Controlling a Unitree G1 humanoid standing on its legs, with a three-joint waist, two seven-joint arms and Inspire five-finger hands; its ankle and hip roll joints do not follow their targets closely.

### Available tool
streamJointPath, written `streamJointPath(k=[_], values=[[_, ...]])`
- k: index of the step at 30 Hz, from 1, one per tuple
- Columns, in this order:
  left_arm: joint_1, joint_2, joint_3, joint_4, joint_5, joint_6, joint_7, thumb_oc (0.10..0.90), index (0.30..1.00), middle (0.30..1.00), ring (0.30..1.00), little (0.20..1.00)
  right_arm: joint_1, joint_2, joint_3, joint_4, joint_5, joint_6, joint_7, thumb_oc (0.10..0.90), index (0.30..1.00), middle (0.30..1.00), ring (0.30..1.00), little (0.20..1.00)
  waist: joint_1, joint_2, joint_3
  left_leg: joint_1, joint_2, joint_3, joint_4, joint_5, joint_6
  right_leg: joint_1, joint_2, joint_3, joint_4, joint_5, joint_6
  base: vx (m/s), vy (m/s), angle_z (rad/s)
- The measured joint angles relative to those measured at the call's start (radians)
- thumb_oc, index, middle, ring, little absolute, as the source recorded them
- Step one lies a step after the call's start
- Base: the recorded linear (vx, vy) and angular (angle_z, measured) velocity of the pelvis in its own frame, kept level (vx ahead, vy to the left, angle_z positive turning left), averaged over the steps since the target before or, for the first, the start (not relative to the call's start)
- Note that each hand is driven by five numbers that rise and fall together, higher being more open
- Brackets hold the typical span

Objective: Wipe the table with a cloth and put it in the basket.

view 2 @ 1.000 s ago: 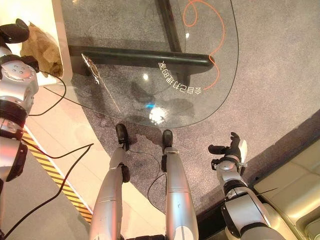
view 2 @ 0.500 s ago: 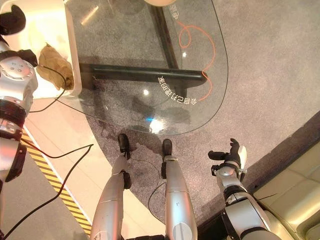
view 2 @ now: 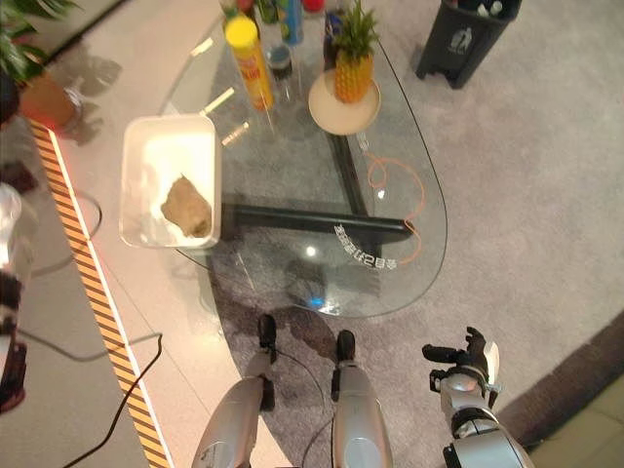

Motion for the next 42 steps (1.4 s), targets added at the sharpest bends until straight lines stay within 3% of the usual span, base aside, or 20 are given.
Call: streamJointPath(k=[3,5,9,12,17,20,24,31,42], values=[[0.225,-0.147,0.042,-0.008,0.005,0.004,-0.078,0.800,0.900,0.900,0.900,0.900,0.093,0.016,-0.031,0.009,-0.040,0.026,0.010,0.800,0.900,0.900,0.900,0.900,0.009,-0.003,-0.073,0.077,-0.012,-0.007,-0.007,-0.002,0.007,0.124,-0.002,-0.021,-0.084,0.003,0.011,0.08,-0.029,0.24],[0.357,-0.202,0.023,-0.002,0.023,0.030,-0.126,0.800,0.900,0.900,0.900,0.900,0.128,0.045,-0.031,0.034,-0.052,0.041,0.023,0.800,0.900,0.900,0.900,0.900,0.017,-0.033,-0.135,0.094,-0.015,-0.022,-0.007,-0.014,0.006,0.169,-0.003,-0.038,-0.132,0.003,0.012,0.09,-0.009,0.27],[0.512,-0.286,0.024,0.133,0.082,0.052,-0.190,0.800,0.900,0.900,0.900,0.900,0.156,0.087,-0.059,0.072,-0.113,0.075,0.053,0.800,0.900,0.900,0.900,0.900,0.042,-0.094,-0.203,0.160,-0.017,-0.028,-0.009,-0.055,-0.007,0.287,-0.001,-0.049,-0.230,0.021,0.018,0.18,-0.006,0.07],[0.584,-0.330,0.026,0.254,0.146,0.066,-0.217,0.800,0.900,0.900,0.900,0.900,0.193,0.094,-0.057,0.077,-0.156,0.102,0.080,0.800,0.900,0.900,0.900,0.900,0.046,-0.111,-0.264,0.198,-0.025,-0.026,-0.009,-0.069,-0.004,0.352,-0.003,-0.051,-0.297,0.038,0.020,0.09,-0.043,0.01],[0.660,-0.418,0.011,0.387,0.235,0.092,-0.332,0.800,0.900,0.900,0.900,0.900,0.217,0.104,-0.051,0.106,-0.201,0.164,0.141,0.800,0.900,0.900,0.900,0.900,0.052,-0.104,-0.324,0.227,-0.026,-0.026,-0.014,-0.078,-0.010,0.416,0.000,-0.062,-0.362,0.066,0.018,0.05,-0.002,0.02],[0.672,-0.464,-0.014,0.431,0.274,0.161,-0.420,0.800,0.900,0.900,0.900,0.900,0.227,0.112,-0.040,0.111,-0.244,0.191,0.174,0.800,0.900,0.900,0.900,0.900,0.054,-0.093,-0.339,0.227,-0.023,-0.026,-0.016,-0.086,-0.008,0.417,0.003,-0.071,-0.362,0.068,0.016,0.01,0.007,-0.01],[0.680,-0.486,-0.054,0.443,0.333,0.280,-0.504,0.800,0.900,0.900,0.900,0.900,0.236,0.130,-0.007,0.110,-0.293,0.219,0.214,0.800,0.900,0.900,0.900,0.900,0.051,-0.098,-0.349,0.232,-0.023,-0.025,-0.016,-0.086,-0.007,0.419,0.002,-0.071,-0.362,0.068,0.015,0.00,0.000,0.00],[0.664,-0.486,-0.091,0.469,0.385,0.417,-0.520,0.800,0.900,0.900,0.900,0.900,0.235,0.136,0.055,0.108,-0.363,0.237,0.234,0.800,0.900,0.900,0.900,0.900,0.039,-0.099,-0.354,0.253,-0.025,-0.022,-0.016,-0.090,-0.002,0.438,-0.001,-0.070,-0.362,0.068,0.016,0.01,0.007,0.00],[0.648,-0.486,-0.106,0.459,0.387,0.423,-0.523,0.800,0.900,0.900,0.900,0.900,0.235,0.136,0.080,0.107,-0.415,0.265,0.256,0.800,0.900,0.900,0.900,0.900,0.036,-0.087,-0.363,0.260,-0.025,-0.021,-0.016,-0.091,0.000,0.449,-0.001,-0.068,-0.362,0.068,0.016,0.00,0.000,0.00]])
